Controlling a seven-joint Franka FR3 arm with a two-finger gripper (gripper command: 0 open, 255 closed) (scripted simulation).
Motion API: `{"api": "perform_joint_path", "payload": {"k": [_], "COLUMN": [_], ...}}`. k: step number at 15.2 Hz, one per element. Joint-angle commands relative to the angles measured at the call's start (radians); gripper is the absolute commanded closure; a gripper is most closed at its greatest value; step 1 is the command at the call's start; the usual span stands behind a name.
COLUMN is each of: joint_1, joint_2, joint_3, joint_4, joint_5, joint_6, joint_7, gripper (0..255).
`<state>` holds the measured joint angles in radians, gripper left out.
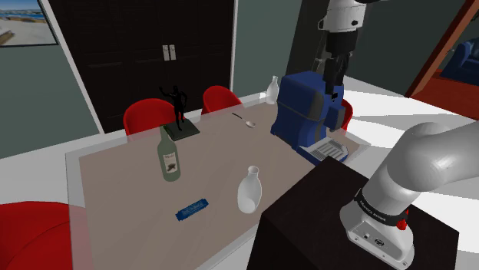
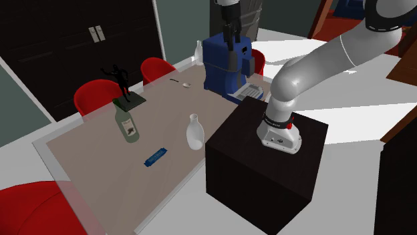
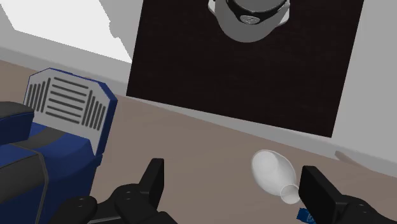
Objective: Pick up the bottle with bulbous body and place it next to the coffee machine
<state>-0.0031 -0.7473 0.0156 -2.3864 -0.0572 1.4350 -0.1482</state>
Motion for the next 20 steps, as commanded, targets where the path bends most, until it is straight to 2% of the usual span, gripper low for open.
{"api": "perform_joint_path", "payload": {"k": [1, 11, 20], "joint_1": [0.000, 0.052, 0.096], "joint_2": [0.000, 0.083, 0.330], "joint_3": [0.000, 0.087, 0.180], "joint_4": [0.000, -0.241, -0.333], "joint_5": [0.000, 0.089, 0.147], "joint_6": [0.000, 0.378, 0.770], "joint_7": [0.000, 0.103, 0.195], "gripper": [0, 0, 0]}}
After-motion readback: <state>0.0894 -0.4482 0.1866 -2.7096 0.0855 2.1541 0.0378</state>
